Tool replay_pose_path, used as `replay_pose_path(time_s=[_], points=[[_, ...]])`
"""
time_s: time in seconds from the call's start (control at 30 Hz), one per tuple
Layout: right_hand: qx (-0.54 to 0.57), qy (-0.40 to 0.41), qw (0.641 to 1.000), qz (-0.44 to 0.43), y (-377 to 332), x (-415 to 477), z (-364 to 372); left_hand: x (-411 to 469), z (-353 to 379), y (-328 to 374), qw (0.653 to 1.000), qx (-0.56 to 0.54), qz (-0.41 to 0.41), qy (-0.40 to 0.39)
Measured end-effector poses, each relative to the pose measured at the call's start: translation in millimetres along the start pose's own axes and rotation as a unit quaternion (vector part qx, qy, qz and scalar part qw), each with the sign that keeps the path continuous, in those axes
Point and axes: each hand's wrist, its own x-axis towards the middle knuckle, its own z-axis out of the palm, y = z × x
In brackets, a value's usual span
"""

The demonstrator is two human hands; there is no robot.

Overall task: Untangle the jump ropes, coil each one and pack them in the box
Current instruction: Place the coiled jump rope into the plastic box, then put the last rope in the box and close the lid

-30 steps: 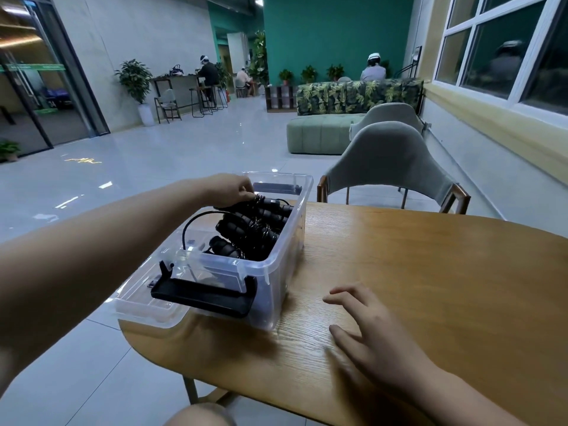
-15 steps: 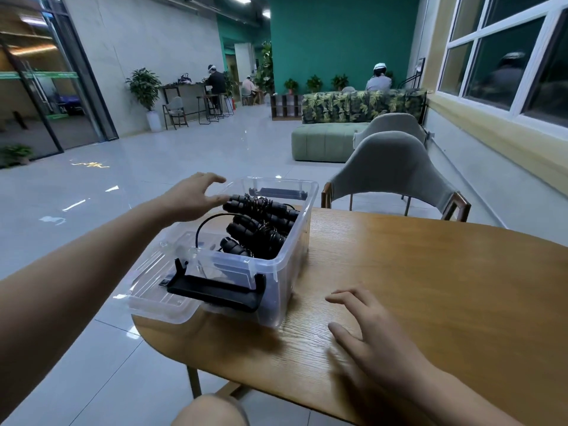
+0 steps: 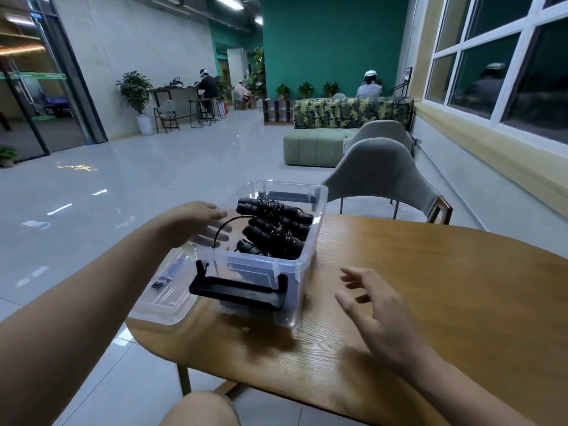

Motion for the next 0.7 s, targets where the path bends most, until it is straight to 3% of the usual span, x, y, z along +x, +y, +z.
replay_pose_path(time_s=[0.17, 0.4, 0.5, 0.6, 0.7], points=[[0.022, 0.107, 0.994, 0.02, -15, 1, -42, 2, 60, 25, 1.0, 0.001, 0.011, -0.005], [-0.095, 0.154, 0.983, -0.034, -31, 16, -73, -1, 143, 57, 1.0, -0.02, 0.012, 0.001], [-0.18, 0.106, 0.977, -0.034, -38, 28, -76, -6, 166, 63, 0.999, -0.032, 0.022, 0.002], [-0.252, 0.007, 0.968, 0.001, -44, 38, -75, -15, 179, 59, 0.998, -0.057, 0.032, -0.01], [-0.335, -0.063, 0.939, 0.035, -49, 42, -67, -26, 172, 43, 0.994, -0.098, 0.04, -0.038]])
